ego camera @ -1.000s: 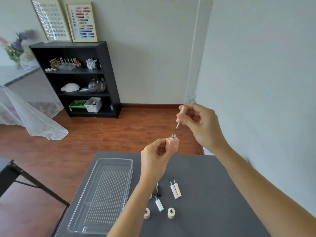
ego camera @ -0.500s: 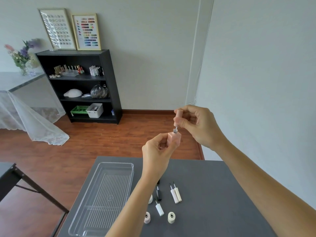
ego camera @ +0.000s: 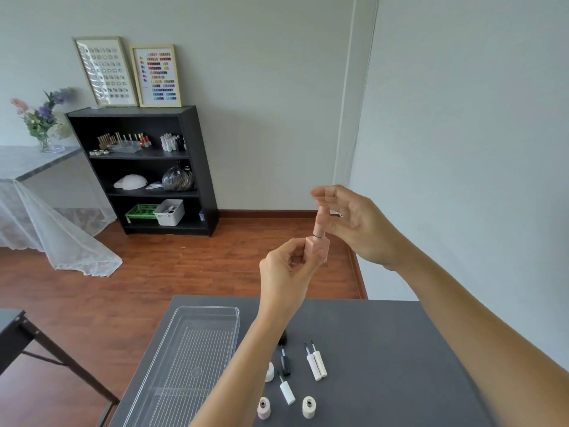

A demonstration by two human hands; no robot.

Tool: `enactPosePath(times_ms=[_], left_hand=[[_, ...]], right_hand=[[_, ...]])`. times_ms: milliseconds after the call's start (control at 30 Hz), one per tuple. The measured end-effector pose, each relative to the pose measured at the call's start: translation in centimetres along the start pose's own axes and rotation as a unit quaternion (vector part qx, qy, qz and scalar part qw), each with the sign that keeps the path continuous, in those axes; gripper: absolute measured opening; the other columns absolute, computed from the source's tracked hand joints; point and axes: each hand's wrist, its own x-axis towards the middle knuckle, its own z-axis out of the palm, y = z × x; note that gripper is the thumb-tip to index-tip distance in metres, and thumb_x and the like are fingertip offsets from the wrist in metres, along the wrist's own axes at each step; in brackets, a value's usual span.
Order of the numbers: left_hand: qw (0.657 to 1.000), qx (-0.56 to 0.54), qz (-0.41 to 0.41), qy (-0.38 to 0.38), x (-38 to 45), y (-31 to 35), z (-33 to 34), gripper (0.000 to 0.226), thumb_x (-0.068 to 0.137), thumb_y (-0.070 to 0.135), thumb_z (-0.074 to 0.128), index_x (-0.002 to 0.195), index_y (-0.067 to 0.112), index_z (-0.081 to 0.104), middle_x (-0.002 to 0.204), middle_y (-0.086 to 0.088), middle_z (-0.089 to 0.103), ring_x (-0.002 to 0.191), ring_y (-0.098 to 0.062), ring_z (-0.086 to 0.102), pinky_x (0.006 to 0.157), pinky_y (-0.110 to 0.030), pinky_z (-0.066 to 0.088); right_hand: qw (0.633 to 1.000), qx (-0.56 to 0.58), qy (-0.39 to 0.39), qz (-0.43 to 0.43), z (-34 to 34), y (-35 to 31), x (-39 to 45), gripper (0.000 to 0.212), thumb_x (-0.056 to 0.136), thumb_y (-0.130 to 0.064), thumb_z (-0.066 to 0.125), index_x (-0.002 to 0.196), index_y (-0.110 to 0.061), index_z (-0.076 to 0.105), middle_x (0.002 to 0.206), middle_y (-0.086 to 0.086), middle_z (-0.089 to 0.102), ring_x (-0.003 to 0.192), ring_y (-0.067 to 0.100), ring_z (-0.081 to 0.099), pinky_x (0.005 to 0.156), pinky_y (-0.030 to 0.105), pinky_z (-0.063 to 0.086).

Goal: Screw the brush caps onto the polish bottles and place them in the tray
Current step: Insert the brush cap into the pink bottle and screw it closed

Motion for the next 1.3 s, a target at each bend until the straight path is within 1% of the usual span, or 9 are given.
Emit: enactPosePath(times_ms=[133,367,500,600,733,933,1067,1167,1300], left_hand=[[1.000,-0.004,0.006,-0.006,0.1,0.3,0.2,0.004,0.084,0.029,0.076,0.083,0.025,0.074,0.063,0.013,0.067,0.054,0.002,0.052,0.054,-0.007,0.041],[1.000,0.007,0.014,-0.006,0.2,1.1,0.9,0.013,0.084,0.038,0.074,0.085,0.025,0.073,0.075,-0.007,0.071,0.059,-0.011,0.054,0.056,-0.020,0.044],[1.000,-0.002,0.010,-0.007,0.4,1.3,0.8,0.009,0.084,0.036,0.075,0.086,0.027,0.074,0.075,-0.005,0.072,0.060,-0.007,0.056,0.058,-0.017,0.046],[1.000,-0.002,0.006,-0.009,0.4,1.3,0.7,0.008,0.084,0.033,0.075,0.088,0.026,0.074,0.078,-0.006,0.073,0.061,-0.003,0.056,0.058,-0.017,0.047],[1.000,0.003,0.009,-0.009,0.4,1.4,0.7,0.011,0.084,0.033,0.075,0.087,0.022,0.074,0.076,-0.008,0.071,0.058,-0.001,0.055,0.057,-0.021,0.048],[1.000,0.015,0.010,-0.017,0.0,1.5,1.3,0.018,0.084,0.037,0.074,0.084,0.019,0.072,0.074,-0.009,0.067,0.059,-0.005,0.050,0.058,-0.032,0.048],[1.000,0.011,0.008,-0.018,-0.1,1.5,1.3,0.019,0.084,0.037,0.073,0.084,0.018,0.072,0.076,-0.010,0.069,0.061,-0.017,0.054,0.061,-0.036,0.050],[1.000,0.009,0.007,-0.017,-0.1,1.6,1.2,0.014,0.084,0.036,0.074,0.087,0.023,0.074,0.079,-0.008,0.072,0.066,-0.022,0.061,0.065,-0.034,0.052],[1.000,0.006,0.008,-0.016,0.0,1.5,1.2,0.016,0.084,0.039,0.074,0.086,0.023,0.073,0.079,-0.009,0.072,0.062,-0.010,0.055,0.061,-0.033,0.050]], right_hand=[[1.000,0.025,-0.016,-0.010,-1.3,-0.8,-0.2,0.021,0.094,-0.003,0.061,0.113,-0.008,0.068,0.091,0.016,0.076,0.102,0.013,0.072,0.092,0.025,0.055],[0.977,-0.148,0.151,-0.006,-0.7,-1.4,0.6,0.043,0.063,-0.047,0.086,0.070,-0.015,0.059,0.059,-0.015,0.065,0.054,0.001,0.057,0.057,0.018,0.051],[0.990,-0.116,0.081,0.011,-0.7,-1.1,0.3,0.051,0.075,-0.057,0.066,0.109,-0.021,0.055,0.092,-0.001,0.072,0.090,-0.003,0.065,0.074,0.015,0.051],[1.000,0.009,-0.020,0.014,-1.8,-1.1,-0.2,0.049,0.093,-0.031,0.058,0.140,-0.021,0.047,0.125,0.004,0.067,0.124,-0.002,0.055,0.102,0.016,0.046],[0.999,0.045,0.004,-0.008,-2.1,-0.9,-0.3,0.032,0.093,0.004,0.057,0.120,-0.011,0.066,0.096,0.004,0.077,0.103,0.016,0.072,0.096,0.032,0.055],[0.997,-0.024,0.077,-0.002,-1.7,-0.7,-0.3,0.027,0.077,-0.020,0.083,0.083,-0.009,0.059,0.074,0.010,0.073,0.072,0.032,0.070,0.077,0.045,0.057],[0.995,-0.059,0.079,0.025,-1.3,-0.3,-0.4,0.047,0.075,-0.044,0.077,0.104,-0.017,0.053,0.091,0.006,0.069,0.087,0.015,0.066,0.078,0.033,0.054],[1.000,0.018,-0.015,0.020,-2.0,-0.2,-0.5,0.045,0.091,-0.029,0.063,0.133,-0.022,0.050,0.109,-0.004,0.070,0.122,0.001,0.058,0.095,0.016,0.050],[0.998,0.062,0.004,-0.014,-1.9,-0.2,-0.6,0.024,0.092,-0.002,0.063,0.115,-0.006,0.066,0.089,0.016,0.075,0.096,0.018,0.074,0.084,0.025,0.057]])
